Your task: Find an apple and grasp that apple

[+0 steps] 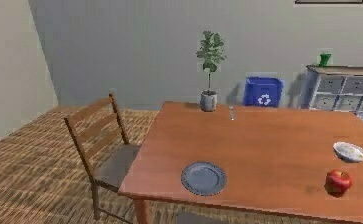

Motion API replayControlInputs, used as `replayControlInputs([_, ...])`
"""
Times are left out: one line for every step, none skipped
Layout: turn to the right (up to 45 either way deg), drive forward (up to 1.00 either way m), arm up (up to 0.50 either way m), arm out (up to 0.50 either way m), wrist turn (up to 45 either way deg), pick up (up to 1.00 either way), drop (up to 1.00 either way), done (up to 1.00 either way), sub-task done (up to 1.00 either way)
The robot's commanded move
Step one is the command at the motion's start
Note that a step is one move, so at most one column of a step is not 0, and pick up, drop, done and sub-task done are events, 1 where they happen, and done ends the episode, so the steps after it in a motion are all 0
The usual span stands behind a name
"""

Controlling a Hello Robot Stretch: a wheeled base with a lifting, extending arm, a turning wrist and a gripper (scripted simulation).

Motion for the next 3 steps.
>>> replayControlInputs([45.0,0.0,0.0,0.0,0.0,0.0,0.0,0.0,0.0])
replayControlInputs([45.0,0.0,0.0,0.0,0.0,0.0,0.0,0.0,0.0])
replayControlInputs([0.0,0.25,0.0,0.0,0.0,0.0,0.0,0.0,0.0])
